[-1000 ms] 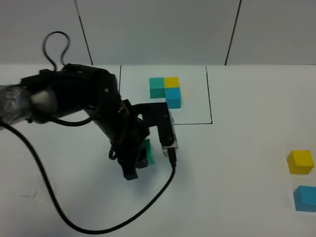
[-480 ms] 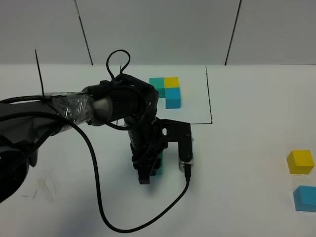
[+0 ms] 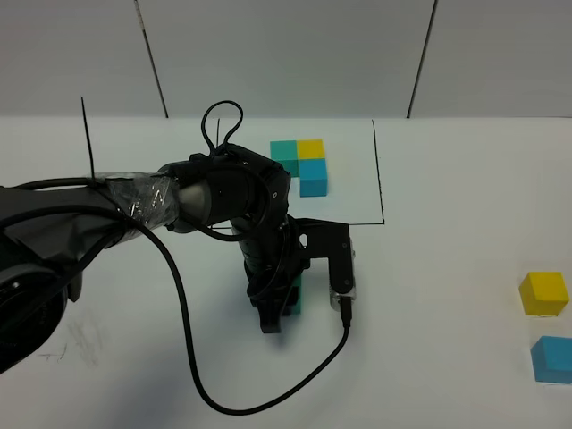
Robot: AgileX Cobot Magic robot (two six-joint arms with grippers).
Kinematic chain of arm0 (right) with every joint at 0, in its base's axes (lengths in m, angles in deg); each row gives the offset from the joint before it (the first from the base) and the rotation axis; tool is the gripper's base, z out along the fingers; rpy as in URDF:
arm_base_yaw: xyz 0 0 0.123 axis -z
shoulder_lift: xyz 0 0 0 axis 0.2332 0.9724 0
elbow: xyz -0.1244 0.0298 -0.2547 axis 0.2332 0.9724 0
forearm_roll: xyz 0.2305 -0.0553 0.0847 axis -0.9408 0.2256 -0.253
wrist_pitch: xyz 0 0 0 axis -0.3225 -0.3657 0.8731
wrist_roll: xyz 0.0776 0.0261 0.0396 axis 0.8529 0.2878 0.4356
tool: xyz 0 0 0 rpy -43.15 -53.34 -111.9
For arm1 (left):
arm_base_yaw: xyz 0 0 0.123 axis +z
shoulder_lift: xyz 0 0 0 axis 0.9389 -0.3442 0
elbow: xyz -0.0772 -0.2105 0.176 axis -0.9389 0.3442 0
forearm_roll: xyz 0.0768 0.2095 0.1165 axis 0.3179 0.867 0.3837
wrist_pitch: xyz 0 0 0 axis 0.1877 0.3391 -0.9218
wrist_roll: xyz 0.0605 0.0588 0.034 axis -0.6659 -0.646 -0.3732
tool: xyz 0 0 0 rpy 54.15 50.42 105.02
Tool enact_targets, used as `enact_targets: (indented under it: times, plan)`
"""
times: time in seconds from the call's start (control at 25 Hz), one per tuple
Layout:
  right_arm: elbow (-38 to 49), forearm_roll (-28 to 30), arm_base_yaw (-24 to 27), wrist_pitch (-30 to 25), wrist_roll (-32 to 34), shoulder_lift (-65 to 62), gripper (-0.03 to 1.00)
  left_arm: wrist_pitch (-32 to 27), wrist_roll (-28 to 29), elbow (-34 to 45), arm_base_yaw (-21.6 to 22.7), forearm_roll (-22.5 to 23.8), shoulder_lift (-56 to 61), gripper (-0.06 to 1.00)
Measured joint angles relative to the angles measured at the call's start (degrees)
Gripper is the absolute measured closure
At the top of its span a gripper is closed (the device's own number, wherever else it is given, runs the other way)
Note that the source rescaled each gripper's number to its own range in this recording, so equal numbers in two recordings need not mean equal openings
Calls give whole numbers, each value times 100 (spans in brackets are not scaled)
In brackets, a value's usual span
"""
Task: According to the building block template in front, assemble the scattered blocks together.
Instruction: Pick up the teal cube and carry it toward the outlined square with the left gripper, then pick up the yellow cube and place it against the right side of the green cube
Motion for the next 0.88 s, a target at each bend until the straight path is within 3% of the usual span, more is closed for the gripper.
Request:
enact_targets:
  times: [0.08, 0.12, 0.16, 0.28, 0.36, 0.4, 0.56, 0.68, 0.88]
  plan:
    - [0, 0, 0, 0, 0, 0, 97, 6, 123, 0, 0, -27, 0, 91]
    - [0, 0, 0, 0, 0, 0, 97, 11, 195, 0, 0, -33, 0, 83]
    - [0, 0, 0, 0, 0, 0, 97, 11, 263, 0, 0, -41, 0, 72]
    - [0, 0, 0, 0, 0, 0, 97, -9, 420, 0, 0, -46, 102, 23]
    - [0, 0, 0, 0, 0, 0, 97, -58, 552, 0, 0, -40, 343, 2]
    - [0, 0, 0, 0, 0, 0, 97, -77, 636, 0, 0, -40, 522, -3]
    - [0, 0, 0, 0, 0, 0, 97, -109, 1221, 5, 0, -16, 1450, -6]
    - [0, 0, 0, 0, 0, 0, 97, -118, 1894, 5, 0, 248, 2399, -6]
    - [0, 0, 0, 0, 0, 0, 97, -149, 3208, 5, 0, 1576, 3975, -5]
